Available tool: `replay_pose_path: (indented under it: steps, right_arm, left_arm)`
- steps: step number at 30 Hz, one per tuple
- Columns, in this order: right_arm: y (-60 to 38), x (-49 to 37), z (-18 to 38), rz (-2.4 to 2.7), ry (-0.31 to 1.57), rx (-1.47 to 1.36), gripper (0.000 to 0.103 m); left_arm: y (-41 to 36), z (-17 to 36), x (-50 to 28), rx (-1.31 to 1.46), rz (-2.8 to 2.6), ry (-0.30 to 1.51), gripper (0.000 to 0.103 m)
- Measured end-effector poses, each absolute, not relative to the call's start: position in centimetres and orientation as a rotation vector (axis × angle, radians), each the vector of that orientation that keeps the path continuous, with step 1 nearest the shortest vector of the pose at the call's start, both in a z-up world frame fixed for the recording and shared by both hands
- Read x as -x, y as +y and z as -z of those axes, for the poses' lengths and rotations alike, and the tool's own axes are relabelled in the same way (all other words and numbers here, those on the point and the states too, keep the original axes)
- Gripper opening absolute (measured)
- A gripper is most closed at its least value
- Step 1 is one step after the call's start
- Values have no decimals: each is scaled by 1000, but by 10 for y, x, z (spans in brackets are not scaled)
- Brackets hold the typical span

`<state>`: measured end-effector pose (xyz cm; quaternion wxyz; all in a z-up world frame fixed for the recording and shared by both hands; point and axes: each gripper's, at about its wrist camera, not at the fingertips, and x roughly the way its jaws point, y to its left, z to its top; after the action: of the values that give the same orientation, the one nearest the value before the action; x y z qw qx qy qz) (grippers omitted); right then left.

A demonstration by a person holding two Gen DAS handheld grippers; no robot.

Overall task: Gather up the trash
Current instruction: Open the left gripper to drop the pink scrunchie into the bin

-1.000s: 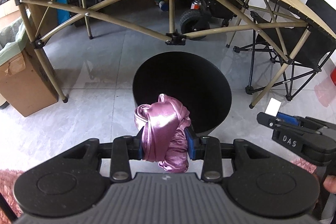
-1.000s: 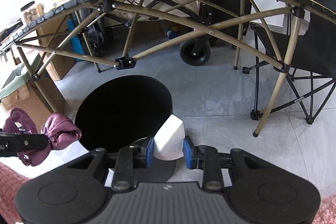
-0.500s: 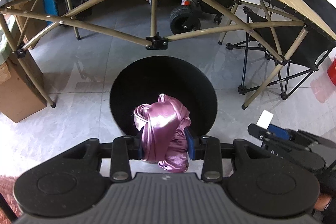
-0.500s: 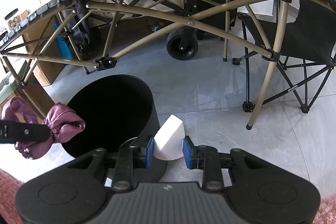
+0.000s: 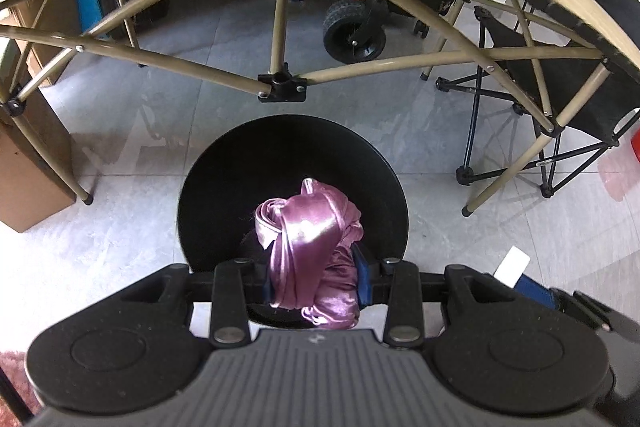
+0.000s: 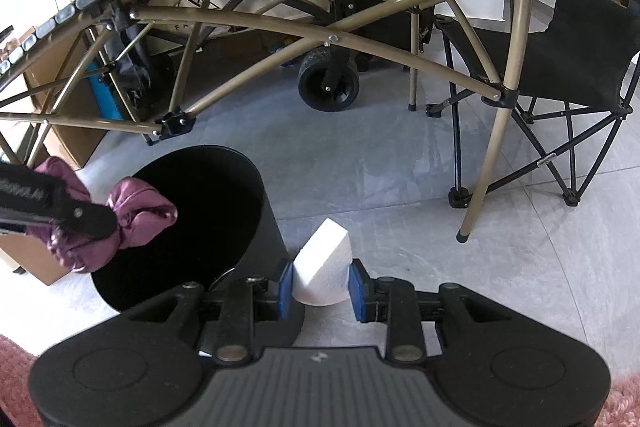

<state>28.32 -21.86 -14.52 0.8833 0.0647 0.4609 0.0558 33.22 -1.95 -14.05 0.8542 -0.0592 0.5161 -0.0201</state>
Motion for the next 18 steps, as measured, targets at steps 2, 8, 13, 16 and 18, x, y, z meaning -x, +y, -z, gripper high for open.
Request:
replay_pose_path:
  steps: [2,8,13,16,18]
  right_arm:
    - [-219,-284,147,-114,964,-130,28]
    - [-221,-288,156,-95,991,-119,28]
    - [-222,-290,161,-73,999,-115,28]
    - [-222,-293,164,-65,1008,-113,28]
    - [-222,-295,167,-64,1019,-112,28]
  left_arm:
    - [-20,144,-338,126,35,1090,37]
    - [-20,154,-354,153,19,1120,37]
    - [-18,160,-368,185,5,1151,37]
    - [-18,164,-373,185,-5,1157,37]
    - [-18,167,-375,188,-12,1166,37]
